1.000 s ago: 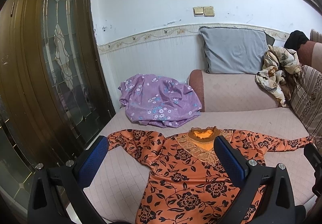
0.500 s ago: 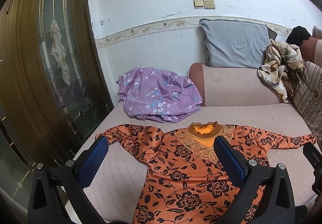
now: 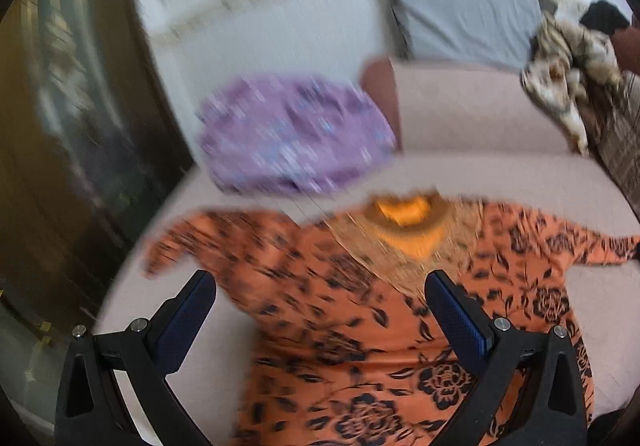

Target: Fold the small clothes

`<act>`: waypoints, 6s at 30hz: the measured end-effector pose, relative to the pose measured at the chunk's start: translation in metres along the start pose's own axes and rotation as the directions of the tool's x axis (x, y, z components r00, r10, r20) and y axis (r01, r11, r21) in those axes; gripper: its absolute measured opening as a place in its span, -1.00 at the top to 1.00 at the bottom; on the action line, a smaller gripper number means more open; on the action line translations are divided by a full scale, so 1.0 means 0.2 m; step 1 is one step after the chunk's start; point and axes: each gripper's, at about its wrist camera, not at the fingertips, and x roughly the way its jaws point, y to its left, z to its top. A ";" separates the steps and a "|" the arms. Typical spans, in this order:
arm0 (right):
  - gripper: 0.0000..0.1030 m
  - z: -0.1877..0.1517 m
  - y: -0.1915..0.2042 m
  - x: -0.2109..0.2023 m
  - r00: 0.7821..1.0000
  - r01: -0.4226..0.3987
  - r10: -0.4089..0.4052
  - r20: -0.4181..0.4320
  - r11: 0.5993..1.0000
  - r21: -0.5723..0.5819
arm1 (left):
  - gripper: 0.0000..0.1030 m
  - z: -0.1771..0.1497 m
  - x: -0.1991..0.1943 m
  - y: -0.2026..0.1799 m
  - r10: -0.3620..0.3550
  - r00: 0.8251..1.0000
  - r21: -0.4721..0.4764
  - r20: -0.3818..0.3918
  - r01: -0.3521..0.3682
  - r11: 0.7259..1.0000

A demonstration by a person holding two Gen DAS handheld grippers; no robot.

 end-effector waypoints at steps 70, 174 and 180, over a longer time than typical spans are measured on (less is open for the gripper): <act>-0.38 0.21 -0.23 0.88 0.904 -0.331 0.401 -0.149 0.876 0.352 | 0.47 0.02 1.03 0.51 -0.231 0.969 -0.356 -0.089 0.186 0.916; -0.37 -0.08 -0.21 1.20 0.918 -0.174 0.201 -0.341 0.979 0.110 | 0.93 0.47 0.83 1.15 -0.300 0.933 -0.522 0.199 0.360 0.774; -0.37 0.02 -0.32 1.06 0.948 -0.170 0.208 -0.240 0.971 0.168 | 0.93 0.64 0.42 0.45 -0.497 0.839 -0.211 0.223 0.539 0.816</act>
